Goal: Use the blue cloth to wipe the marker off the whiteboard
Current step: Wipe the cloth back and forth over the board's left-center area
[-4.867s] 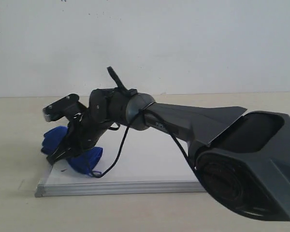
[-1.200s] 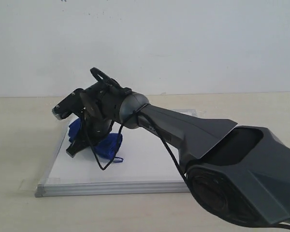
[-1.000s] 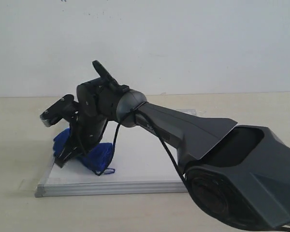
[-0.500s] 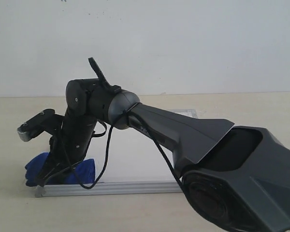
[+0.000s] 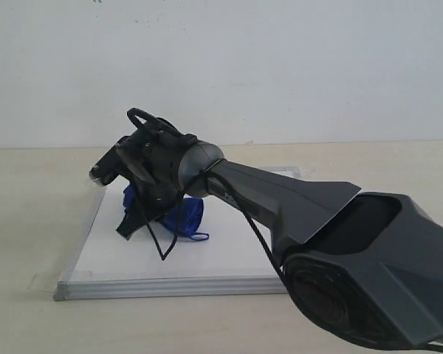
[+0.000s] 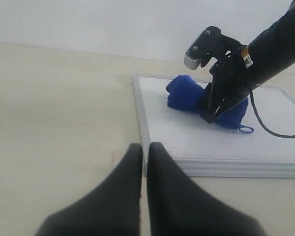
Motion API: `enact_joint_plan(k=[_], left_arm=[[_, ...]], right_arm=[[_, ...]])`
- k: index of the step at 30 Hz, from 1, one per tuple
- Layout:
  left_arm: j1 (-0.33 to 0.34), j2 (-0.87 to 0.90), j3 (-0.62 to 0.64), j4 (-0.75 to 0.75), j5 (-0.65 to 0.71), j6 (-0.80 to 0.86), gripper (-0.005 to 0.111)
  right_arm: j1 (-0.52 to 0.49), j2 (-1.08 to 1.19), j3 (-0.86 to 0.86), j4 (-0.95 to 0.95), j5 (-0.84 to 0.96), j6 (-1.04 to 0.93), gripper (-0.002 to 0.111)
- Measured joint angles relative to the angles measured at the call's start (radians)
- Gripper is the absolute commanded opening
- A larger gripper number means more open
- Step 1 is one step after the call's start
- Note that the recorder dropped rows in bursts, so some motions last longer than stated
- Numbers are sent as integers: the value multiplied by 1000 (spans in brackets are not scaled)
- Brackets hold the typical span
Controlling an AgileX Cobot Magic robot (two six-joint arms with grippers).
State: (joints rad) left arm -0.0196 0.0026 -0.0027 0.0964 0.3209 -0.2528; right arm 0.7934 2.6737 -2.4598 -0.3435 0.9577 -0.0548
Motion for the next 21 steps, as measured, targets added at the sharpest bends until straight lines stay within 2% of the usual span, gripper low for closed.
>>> enact_joint_plan(k=[2,4,6,7,9,10,13,18,21], left_arm=[[0,0,0,0,0,0,4],[0,0,0,0,0,0,4],[0,0,0,0,0,0,4],[0,0,0,0,0,0,4],[0,0,0,0,0,0,4],[0,0,0,0,0,0,4],[0,0,0,0,0,0,4],[0,0,0,0,0,0,4],[0,0,0,0,0,0,4]], right_arm=[[-2,2,0,-3,3,7,-1],[-2,2,-2,85,26,-71,-1],[-2,-14,-10,266,94,-193,-1],[0,-24,-10,440,155,-289,-1],[16,-31,-10,639,213,-400,-1],[25,-31,-8,657,218,-424,-1],[23,-32,-6,564,196,-348,-1],[-14,-5,-6,19,77,5,-1],[-28,1,-6,-32,80,29,-1]])
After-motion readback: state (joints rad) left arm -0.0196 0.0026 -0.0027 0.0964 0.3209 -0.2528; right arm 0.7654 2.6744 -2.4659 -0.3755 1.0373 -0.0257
